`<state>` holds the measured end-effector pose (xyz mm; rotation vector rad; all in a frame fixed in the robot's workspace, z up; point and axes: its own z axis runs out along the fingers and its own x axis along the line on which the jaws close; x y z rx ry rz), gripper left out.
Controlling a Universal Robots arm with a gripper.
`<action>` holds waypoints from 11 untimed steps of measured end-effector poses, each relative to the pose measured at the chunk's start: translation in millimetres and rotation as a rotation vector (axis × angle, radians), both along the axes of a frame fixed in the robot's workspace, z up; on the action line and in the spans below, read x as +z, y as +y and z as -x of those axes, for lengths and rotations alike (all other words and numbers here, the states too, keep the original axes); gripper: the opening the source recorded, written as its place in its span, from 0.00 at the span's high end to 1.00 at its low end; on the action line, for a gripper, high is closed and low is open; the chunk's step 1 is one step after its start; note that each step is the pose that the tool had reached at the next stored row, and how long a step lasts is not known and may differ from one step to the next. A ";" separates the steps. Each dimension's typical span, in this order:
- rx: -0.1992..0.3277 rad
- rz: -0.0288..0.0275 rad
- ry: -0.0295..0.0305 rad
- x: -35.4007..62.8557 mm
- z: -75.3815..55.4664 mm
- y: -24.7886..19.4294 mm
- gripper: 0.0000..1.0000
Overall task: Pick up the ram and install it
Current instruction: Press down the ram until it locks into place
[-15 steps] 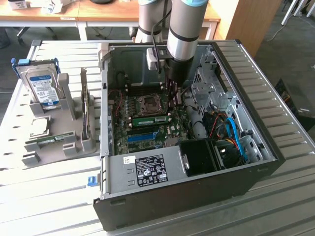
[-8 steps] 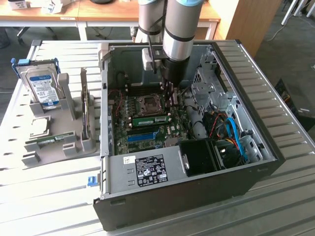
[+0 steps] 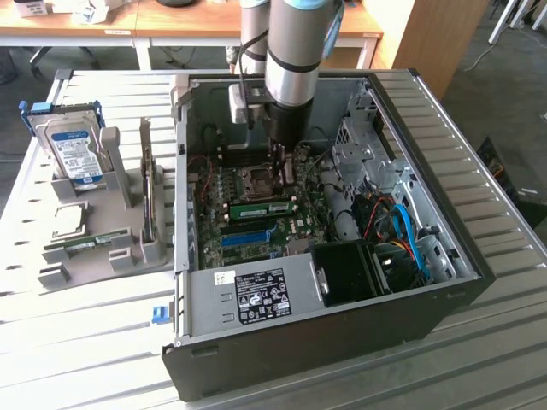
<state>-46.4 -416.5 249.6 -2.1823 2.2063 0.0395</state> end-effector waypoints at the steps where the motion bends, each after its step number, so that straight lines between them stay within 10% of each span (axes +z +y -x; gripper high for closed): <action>1: 0.000 -0.0001 -0.0002 -0.1 3.6 0.0 0.89; 11: 0.000 -0.0001 -0.0011 -0.2 30.3 -0.6 0.89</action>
